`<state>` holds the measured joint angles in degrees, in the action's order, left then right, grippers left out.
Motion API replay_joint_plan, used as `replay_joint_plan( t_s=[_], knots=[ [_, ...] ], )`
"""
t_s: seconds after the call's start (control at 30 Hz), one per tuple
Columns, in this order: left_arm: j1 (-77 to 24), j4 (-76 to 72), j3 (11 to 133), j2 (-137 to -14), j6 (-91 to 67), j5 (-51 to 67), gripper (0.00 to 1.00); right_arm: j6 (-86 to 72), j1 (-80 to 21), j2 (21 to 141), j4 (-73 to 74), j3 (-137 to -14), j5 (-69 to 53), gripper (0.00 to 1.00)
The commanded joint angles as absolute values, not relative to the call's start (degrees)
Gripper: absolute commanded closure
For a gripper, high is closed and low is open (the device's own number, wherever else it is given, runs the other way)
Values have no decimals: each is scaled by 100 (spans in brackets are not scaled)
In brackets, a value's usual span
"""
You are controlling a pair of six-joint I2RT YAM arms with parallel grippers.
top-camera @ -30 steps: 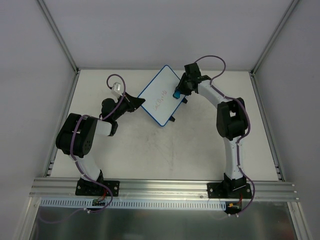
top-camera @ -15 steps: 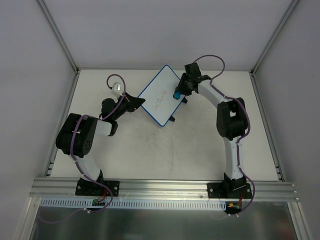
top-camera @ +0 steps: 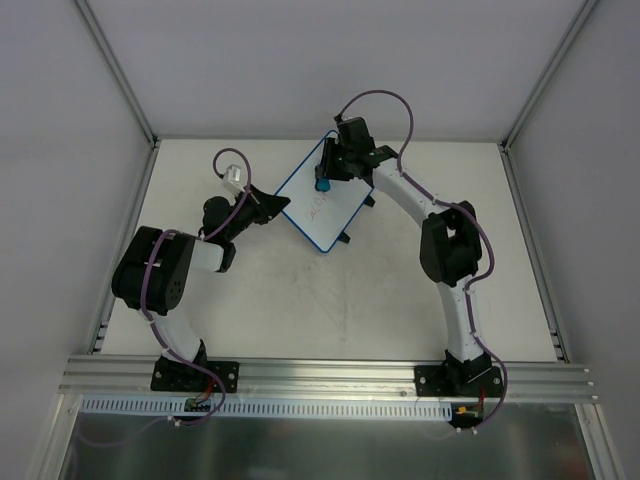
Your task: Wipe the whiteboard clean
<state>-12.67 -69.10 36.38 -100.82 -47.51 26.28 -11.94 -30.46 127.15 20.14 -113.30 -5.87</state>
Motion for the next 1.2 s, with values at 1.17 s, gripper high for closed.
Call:
replay_joint_plan(
  t_s=[1.17],
  knots=[
    [-1380,-7242,3700,-10125,-4298,3006,100,-2066,-2777,12577,1881,-10028,-667,100]
  ],
)
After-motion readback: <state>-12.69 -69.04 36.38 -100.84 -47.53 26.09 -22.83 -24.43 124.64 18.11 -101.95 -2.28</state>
